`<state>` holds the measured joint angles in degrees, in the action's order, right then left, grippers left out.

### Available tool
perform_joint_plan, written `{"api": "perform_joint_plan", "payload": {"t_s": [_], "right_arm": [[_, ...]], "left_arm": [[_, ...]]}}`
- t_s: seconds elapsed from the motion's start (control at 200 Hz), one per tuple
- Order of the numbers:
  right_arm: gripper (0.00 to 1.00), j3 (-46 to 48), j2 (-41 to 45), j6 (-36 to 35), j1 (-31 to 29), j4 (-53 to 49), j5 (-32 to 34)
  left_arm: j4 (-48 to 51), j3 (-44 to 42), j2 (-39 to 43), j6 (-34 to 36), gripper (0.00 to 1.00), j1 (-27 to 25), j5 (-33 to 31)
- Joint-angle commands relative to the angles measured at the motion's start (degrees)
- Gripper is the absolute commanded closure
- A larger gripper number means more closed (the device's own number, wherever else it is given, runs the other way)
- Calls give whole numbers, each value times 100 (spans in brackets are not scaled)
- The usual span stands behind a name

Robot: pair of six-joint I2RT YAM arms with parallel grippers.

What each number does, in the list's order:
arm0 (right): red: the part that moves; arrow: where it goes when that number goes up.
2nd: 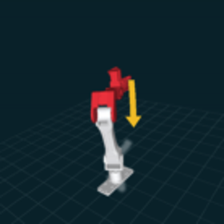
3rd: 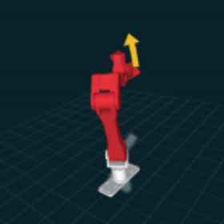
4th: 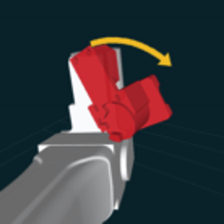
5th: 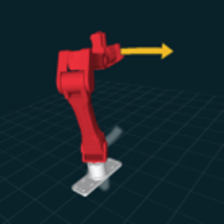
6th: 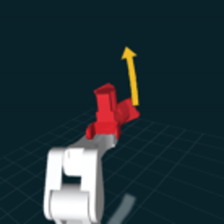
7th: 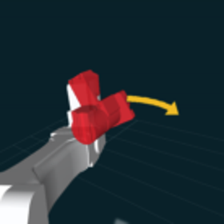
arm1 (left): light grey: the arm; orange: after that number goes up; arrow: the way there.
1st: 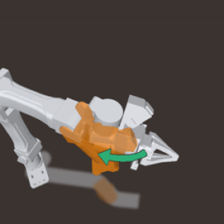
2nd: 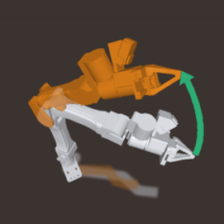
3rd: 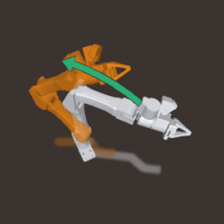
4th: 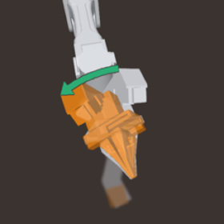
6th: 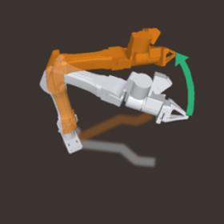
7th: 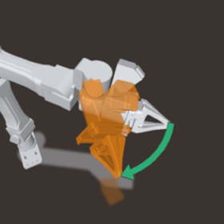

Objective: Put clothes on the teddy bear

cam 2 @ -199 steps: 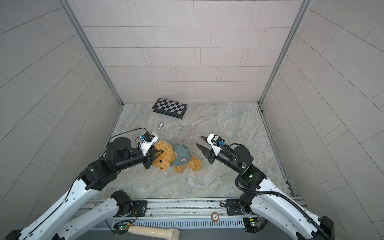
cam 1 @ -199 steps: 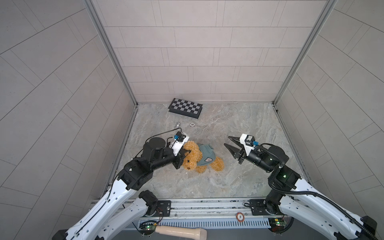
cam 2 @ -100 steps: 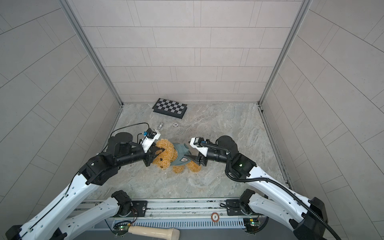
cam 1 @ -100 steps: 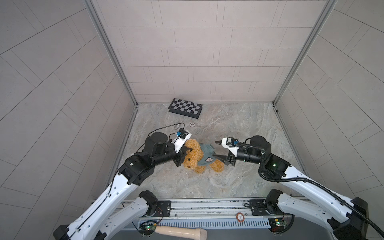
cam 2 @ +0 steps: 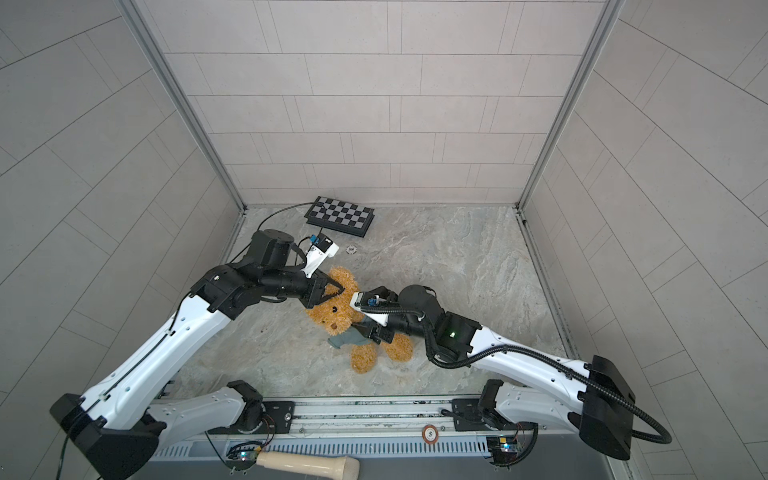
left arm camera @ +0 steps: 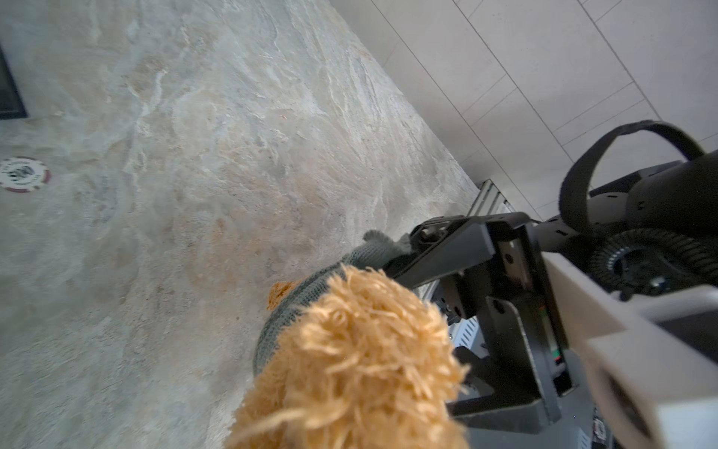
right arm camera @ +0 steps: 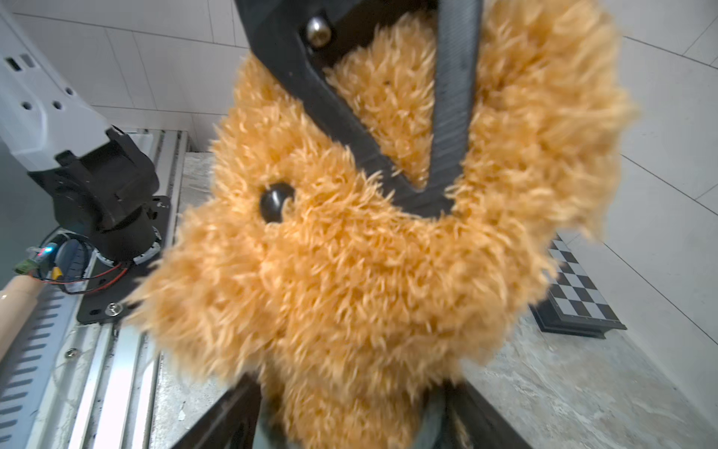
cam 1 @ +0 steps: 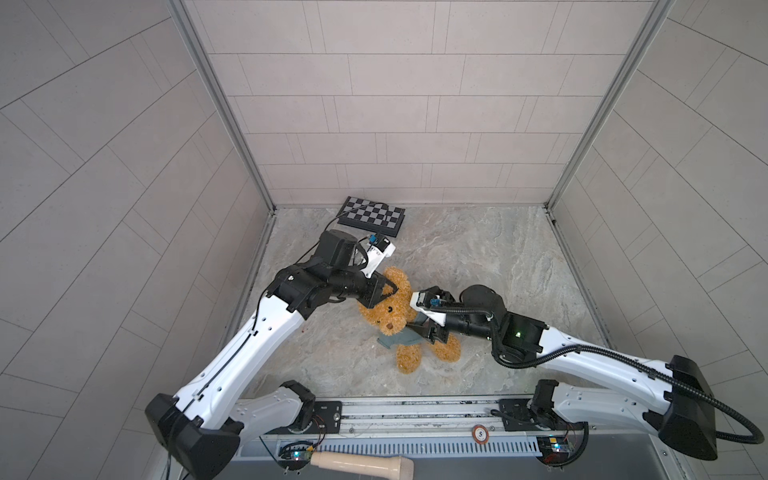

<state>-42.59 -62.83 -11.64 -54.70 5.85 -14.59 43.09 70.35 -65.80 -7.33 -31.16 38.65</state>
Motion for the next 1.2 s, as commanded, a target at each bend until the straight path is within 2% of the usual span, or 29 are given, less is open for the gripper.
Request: {"api": "perform_joint_plan", "payload": {"t_s": [0.0, 0.165, 0.275, 0.39, 0.451, 0.556, 0.716, 0.761, 0.796, 0.866, 0.886, 0.901, 0.936, 0.986, 1.076, 1.196], "right_arm": [[23, -95, -193, -193, 19, 59, 251], [22, 77, -462, -253, 96, 517, -557], [22, -10, -824, -379, 201, 488, -633], [28, 16, -926, -304, 373, 758, -1015], [36, 121, -834, -171, 455, 1031, -1221], [63, 350, -664, 135, 612, 1541, -1492], [93, 469, -506, 698, 897, 1842, -1783], [100, 611, -410, 944, 1033, 2135, -1985], [100, 810, -304, 1167, 1181, 2442, -2149], [100, 1178, -108, 1683, 1503, 3071, -2398], [100, 1254, -65, 1816, 1604, 3231, -2472], [100, 1309, -39, 1918, 1671, 3330, -2529], [100, 1388, 17, 2106, 1795, 3496, -2604], [100, 1437, 72, 2284, 1951, 3601, -2628], [100, 1467, 135, 2471, 2083, 3695, -2485], [100, 1555, 170, 2687, 2195, 4034, -2234]], "left_arm": [[-437, 335, -10, -233, 100, -127, 753], [-395, 778, -382, -172, 100, -374, 701], [-544, 990, -516, -184, 100, -571, 703], [-736, 1056, -557, -276, 100, -741, 697], [-812, 1005, -527, -345, 100, -743, 636], [-1022, 873, -433, -478, 100, -742, 524], [-951, 964, -449, -541, 100, -720, 48], [-793, 1035, -447, -477, 79, -670, -119], [-708, 1044, -396, -471, 61, -590, -228], [-703, 859, -56, -552, 20, -349, -387], [-733, 766, 73, -592, 13, -269, -440], [-751, 689, 204, -624, 11, -200, -479], [-841, 439, 550, -703, 13, -55, -545], [-934, 81, 1045, -745, 30, 60, -583], [-712, -505, 1723, -693, 47, 15, -723], [-1186, -1702, 2400, -1328, 67, -209, -701]]}}
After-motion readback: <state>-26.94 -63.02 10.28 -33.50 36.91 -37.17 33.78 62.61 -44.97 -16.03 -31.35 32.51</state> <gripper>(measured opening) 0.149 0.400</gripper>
